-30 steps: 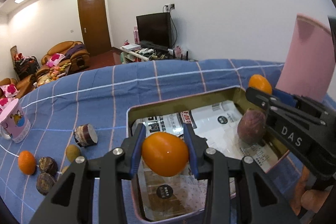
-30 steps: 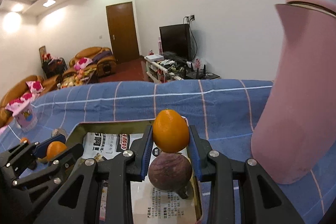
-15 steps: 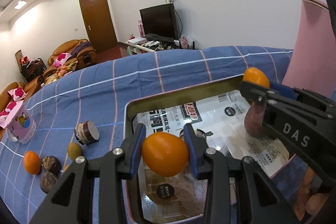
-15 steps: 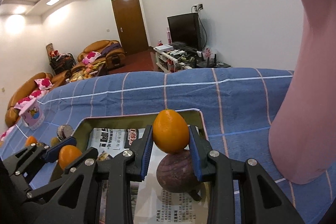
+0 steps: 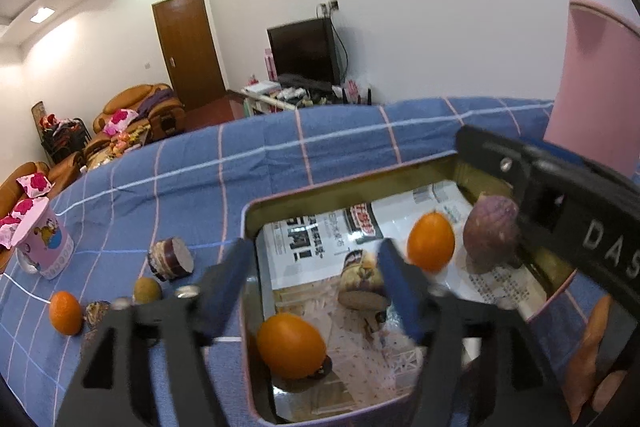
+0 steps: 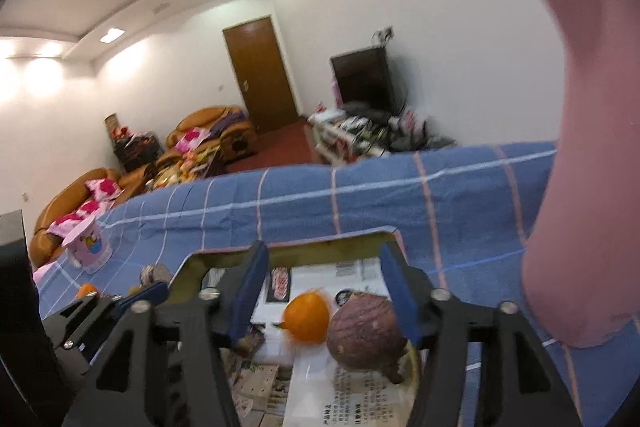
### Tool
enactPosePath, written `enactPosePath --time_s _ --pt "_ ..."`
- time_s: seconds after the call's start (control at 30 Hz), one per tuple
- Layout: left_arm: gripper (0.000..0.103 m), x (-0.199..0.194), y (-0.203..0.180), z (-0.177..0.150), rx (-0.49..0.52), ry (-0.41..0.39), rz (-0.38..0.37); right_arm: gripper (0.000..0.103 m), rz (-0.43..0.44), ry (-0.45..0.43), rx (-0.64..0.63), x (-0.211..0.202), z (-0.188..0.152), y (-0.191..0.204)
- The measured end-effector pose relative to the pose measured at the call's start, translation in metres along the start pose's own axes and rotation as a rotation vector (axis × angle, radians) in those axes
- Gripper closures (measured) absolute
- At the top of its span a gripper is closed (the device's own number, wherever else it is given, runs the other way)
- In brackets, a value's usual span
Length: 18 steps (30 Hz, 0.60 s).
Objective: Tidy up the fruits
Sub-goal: 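Carry both oranges into the pink tin box and open both tools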
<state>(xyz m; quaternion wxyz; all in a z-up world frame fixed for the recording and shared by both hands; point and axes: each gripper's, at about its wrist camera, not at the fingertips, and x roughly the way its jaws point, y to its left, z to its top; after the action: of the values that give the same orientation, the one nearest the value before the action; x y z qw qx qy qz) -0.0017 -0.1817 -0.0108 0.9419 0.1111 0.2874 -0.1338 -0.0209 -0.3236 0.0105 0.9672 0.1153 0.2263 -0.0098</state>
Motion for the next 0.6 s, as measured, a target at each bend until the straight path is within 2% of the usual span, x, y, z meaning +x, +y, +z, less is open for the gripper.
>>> enactPosePath --time_s 0.07,0.1,0.13,0.37,0.5,0.6 --pt "0.011 -0.007 0.002 -0.001 -0.012 -0.038 0.007 0.037 -0.053 -0.055 -0.003 -0.011 0.002 0.001" --pt "0.003 -0.01 0.003 -0.002 -0.016 -0.054 0.008 0.028 -0.085 -0.078 -0.002 -0.015 0.003 0.002" --pt "0.0 -0.013 0.004 -0.002 -0.018 -0.074 0.013 0.019 -0.117 -0.101 -0.003 -0.02 0.003 0.002" --pt "0.0 -0.021 0.009 0.0 -0.021 -0.12 0.036 0.017 -0.259 -0.213 -0.063 -0.036 -0.001 0.008" --pt "0.0 -0.023 0.018 -0.001 -0.045 -0.134 0.056 0.016 -0.271 -0.267 -0.091 -0.044 -0.008 0.015" --pt "0.0 -0.023 0.027 -0.003 -0.061 -0.13 0.062 0.015 -0.262 -0.256 -0.096 -0.044 -0.01 0.018"
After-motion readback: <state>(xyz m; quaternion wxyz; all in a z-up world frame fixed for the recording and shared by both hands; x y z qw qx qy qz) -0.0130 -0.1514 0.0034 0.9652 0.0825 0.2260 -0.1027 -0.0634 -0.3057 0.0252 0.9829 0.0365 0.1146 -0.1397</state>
